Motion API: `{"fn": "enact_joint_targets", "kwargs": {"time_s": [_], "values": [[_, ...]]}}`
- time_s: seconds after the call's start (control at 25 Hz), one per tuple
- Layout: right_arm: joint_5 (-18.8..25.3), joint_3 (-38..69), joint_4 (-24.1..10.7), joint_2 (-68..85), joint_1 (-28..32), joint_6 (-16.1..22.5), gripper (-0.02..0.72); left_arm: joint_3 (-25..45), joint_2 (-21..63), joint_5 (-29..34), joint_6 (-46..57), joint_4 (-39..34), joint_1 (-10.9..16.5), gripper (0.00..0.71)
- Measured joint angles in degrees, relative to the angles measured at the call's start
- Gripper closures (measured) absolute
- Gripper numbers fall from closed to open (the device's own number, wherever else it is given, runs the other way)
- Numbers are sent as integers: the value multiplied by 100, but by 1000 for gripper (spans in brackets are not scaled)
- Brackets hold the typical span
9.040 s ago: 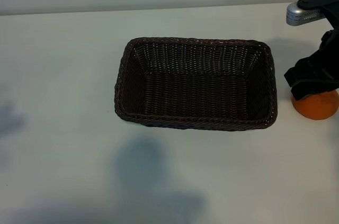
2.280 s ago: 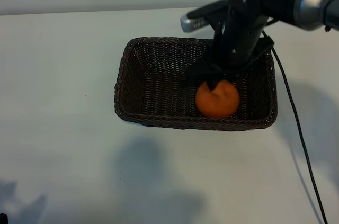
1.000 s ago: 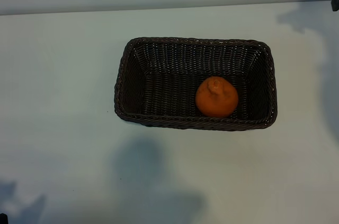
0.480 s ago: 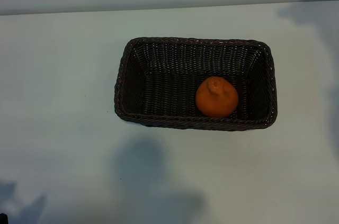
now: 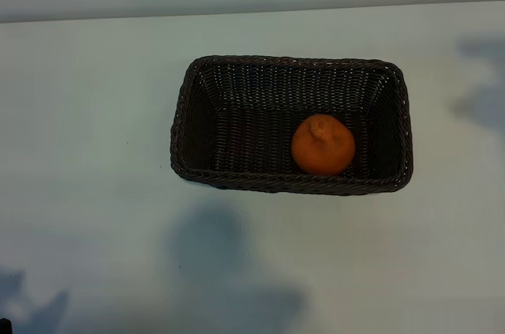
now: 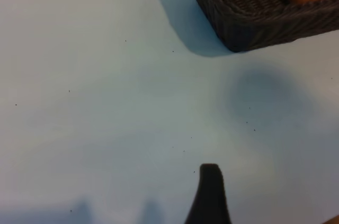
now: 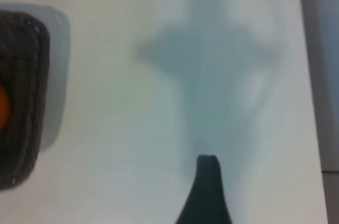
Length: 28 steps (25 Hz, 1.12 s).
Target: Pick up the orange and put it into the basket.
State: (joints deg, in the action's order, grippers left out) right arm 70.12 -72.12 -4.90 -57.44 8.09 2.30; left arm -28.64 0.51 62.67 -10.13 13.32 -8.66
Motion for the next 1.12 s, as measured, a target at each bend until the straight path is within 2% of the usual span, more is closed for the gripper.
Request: {"fn": "enact_joint_targets", "kwargs": {"time_s": [0.4, 0.6, 0.88, 1.12], "values": [[1, 1384, -121, 3140, 0, 275, 133, 0, 0, 0, 13, 0, 0, 118], [-272, 1941, -138, 4381, 0, 369, 133, 0, 0, 0, 13, 0, 0, 118], [-362, 2836, 82, 5419, 0, 429, 133, 0, 0, 0, 13, 0, 0, 118], [-405, 3624, 101, 5789, 0, 397, 133, 0, 0, 0, 13, 0, 0, 118]]}}
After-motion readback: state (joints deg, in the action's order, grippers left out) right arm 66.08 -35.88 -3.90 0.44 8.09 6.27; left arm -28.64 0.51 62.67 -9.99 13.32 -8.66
